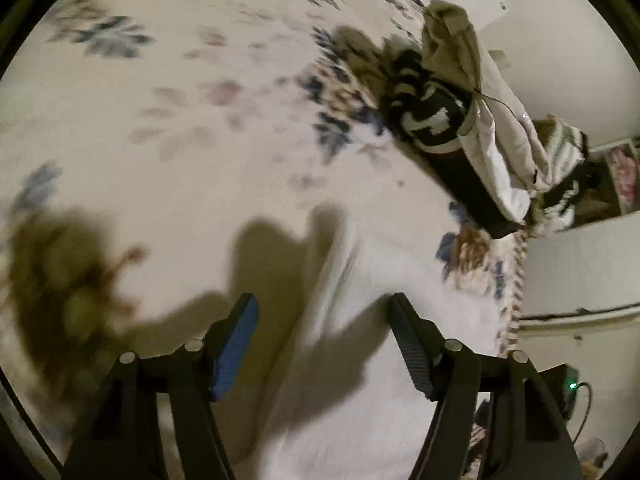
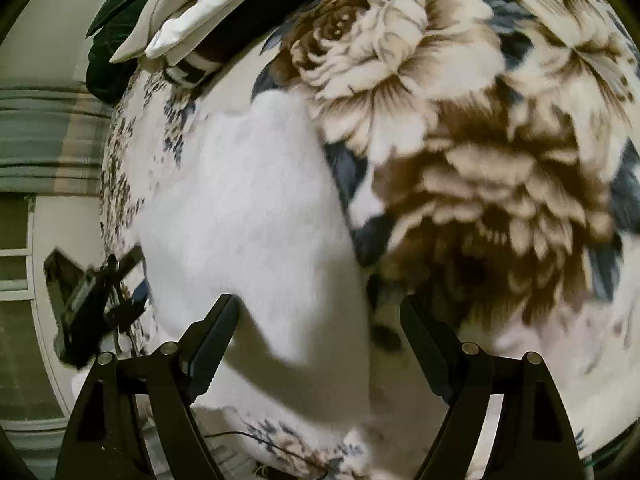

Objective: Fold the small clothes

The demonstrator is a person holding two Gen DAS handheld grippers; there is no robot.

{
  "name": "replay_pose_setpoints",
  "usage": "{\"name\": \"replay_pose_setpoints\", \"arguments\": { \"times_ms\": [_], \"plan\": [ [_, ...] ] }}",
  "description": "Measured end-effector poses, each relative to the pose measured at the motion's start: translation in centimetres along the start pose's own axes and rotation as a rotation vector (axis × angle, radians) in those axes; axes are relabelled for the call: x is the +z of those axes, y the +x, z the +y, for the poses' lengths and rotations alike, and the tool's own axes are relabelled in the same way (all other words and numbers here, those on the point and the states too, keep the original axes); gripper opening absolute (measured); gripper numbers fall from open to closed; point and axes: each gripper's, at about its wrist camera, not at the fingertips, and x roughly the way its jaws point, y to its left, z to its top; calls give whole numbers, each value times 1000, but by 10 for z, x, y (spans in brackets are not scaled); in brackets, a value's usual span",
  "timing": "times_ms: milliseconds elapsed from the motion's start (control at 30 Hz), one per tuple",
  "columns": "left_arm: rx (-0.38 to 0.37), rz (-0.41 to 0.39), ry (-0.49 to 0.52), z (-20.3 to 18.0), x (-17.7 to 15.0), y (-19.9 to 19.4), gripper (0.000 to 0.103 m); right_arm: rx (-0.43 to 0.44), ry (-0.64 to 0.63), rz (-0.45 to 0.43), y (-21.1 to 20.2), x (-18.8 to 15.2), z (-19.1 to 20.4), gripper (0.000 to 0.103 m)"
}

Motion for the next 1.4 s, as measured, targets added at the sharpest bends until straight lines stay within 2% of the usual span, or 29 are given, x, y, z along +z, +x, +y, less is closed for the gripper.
{"name": "replay_pose_setpoints", "arguments": {
  "times_ms": [33, 100, 167, 200, 233, 333, 400, 467, 533, 567, 633, 700, 767, 1000, 1067, 1167, 1200, 1233, 1267, 1333, 1367, 1400],
  "plan": [
    [-20, 4, 34, -5, 6, 7, 10, 6, 5, 1, 2, 3, 0, 85],
    [-10, -6, 116, -24, 10, 8, 9, 12, 4, -1, 3, 13, -3, 85],
    [-34, -74, 200, -49, 15, -5, 9, 3, 4, -15, -2, 19, -8, 85],
    [-29, -81, 226, -56, 17, -6, 9, 5, 8, -21, 1, 21, -8, 85],
    [-9, -76, 231, -57, 21, 0, 9, 10, 15, -26, 3, 23, -9, 85],
    [57, 14, 179, -34, 28, 27, 11, 24, 42, -27, 12, 27, -9, 85],
    [25, 38, 155, -26, 28, 24, 15, 29, 48, -26, 12, 29, -9, 85],
    [-52, 43, 110, -20, 25, 7, 28, 47, 33, -26, 11, 30, -6, 85],
    [-142, 38, 64, -9, 17, -8, 77, 72, 22, -18, 13, 31, -6, 92],
    [-198, 30, 27, 0, 11, -14, 79, 101, 20, 1, 19, 32, -7, 99],
    [-279, 70, -24, 15, -1, -8, 79, 158, 30, 37, 30, 33, -11, 101],
    [-239, 133, -25, 18, -9, 10, 79, 238, 61, 80, 46, 33, -20, 103],
    [-206, 207, 24, 22, -19, 28, 79, 318, 95, 110, 59, 34, -28, 103],
    [-273, 232, 30, 25, -20, 38, 82, 440, 53, 192, 81, 39, -23, 103],
    [-294, 246, 24, 25, -18, 42, 84, 438, 41, 226, 91, 40, -20, 103],
    [-323, 242, 35, 16, -20, 45, 83, 429, 22, 256, 101, 44, -10, 103],
    [-340, 237, 46, 13, -22, 44, 79, 429, 19, 262, 103, 45, -8, 103],
    [-353, 234, 62, 8, -26, 43, 62, 430, 16, 261, 103, 46, -6, 103],
    [-348, 220, 75, 1, -29, 41, 57, 429, 17, 245, 102, 46, -3, 103],
    [-355, 187, 66, -3, -34, 35, 44, 413, 10, 217, 96, 41, -3, 86],
    [-354, 177, 60, -3, -33, 33, 43, 391, 7, 198, 92, 39, -3, 75],
    [-358, 167, 53, -5, -34, 30, 40, 390, 8, 185, 89, 37, -2, 68]
  ]
}}
